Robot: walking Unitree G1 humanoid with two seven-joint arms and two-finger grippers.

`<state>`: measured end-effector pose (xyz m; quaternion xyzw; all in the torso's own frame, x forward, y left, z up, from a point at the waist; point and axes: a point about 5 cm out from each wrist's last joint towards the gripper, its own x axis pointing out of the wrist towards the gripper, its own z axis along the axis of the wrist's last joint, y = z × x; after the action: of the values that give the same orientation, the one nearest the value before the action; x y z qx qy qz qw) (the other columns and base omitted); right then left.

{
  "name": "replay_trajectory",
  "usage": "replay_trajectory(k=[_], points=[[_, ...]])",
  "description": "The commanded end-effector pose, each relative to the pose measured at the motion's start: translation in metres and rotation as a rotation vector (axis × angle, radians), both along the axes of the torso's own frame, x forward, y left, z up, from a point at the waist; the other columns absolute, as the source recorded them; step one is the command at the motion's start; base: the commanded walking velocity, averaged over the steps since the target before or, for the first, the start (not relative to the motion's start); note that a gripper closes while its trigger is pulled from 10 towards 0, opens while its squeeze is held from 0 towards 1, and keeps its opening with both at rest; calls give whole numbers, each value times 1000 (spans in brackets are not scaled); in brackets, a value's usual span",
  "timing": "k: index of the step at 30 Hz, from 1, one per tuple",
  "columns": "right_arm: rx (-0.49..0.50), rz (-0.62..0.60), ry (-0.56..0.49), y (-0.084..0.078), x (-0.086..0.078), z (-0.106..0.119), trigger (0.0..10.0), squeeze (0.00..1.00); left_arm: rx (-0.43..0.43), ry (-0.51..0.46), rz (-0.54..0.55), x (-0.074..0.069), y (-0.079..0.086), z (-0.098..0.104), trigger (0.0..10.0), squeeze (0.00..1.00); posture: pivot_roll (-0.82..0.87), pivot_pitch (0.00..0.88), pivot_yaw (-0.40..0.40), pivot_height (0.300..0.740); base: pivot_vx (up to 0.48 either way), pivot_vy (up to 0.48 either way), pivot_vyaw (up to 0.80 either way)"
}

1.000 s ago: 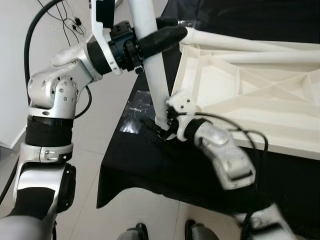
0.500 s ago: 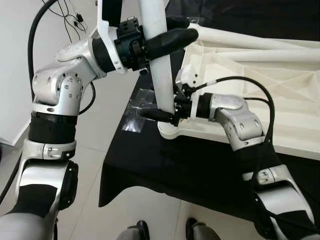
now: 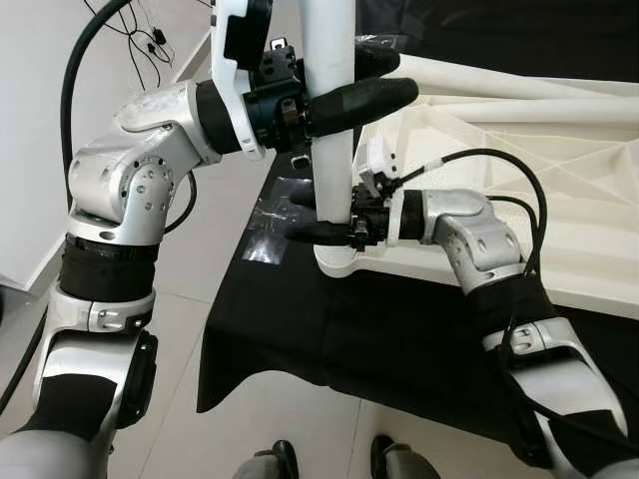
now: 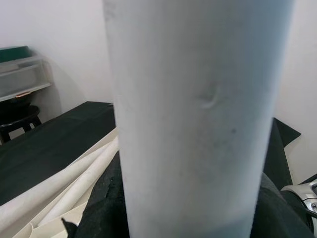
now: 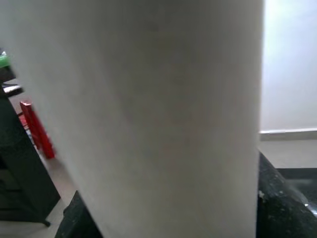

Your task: Building children table

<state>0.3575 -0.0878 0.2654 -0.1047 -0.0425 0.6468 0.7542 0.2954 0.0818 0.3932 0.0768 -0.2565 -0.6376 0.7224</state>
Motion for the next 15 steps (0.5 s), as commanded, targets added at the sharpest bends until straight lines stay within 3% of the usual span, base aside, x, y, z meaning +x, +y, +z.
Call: replay_trajectory(k=[1, 5, 6, 7, 11, 12, 13, 14, 15], points=[[-11, 61, 20, 25, -2, 0, 0, 0, 81, 48, -164, -9, -35, -21, 0, 0, -11, 297, 142, 740, 0, 0, 0], [-15, 54, 19, 24, -1, -1, 0, 0, 79, 48, -164, -7, -35, -22, 0, 0, -12, 302, 142, 740, 0, 0, 0], [-22, 32, 14, 23, 0, -2, 0, 0, 70, 60, -158, -6, -35, -22, 1804, 1000, -12, 303, 140, 740, 0, 0, 0], [-35, -4, 7, 23, 2, -4, 0, 0, 52, 69, -125, -4, -34, -22, 10000, 1000, -14, 306, 136, 740, 0, 0, 0], [-49, -43, -2, 22, 5, -7, 0, 0, 31, 79, -84, -2, -33, -22, 10000, 1000, -16, 307, 132, 740, 0, 0, 0], [-63, -153, 15, 25, 7, -15, 0, 0, 22, 85, -50, 0, -32, -22, 10000, 0, -26, 311, 111, 740, 0, 0, 0], [-63, -153, 15, 25, 7, -15, 0, 0, 22, 85, -50, 0, -32, -22, 10000, 0, -26, 311, 111, 740, 0, 0, 0], [-62, -369, 45, 27, 9, -30, 0, 0, 4, 97, -19, 3, -29, -21, 10000, 0, -30, 313, 92, 740, 0, 0, 0], [-62, -369, 45, 27, 9, -30, 0, 0, 4, 97, -19, 3, -29, -21, 10000, 0, -30, 313, 92, 740, 0, 0, 0]])
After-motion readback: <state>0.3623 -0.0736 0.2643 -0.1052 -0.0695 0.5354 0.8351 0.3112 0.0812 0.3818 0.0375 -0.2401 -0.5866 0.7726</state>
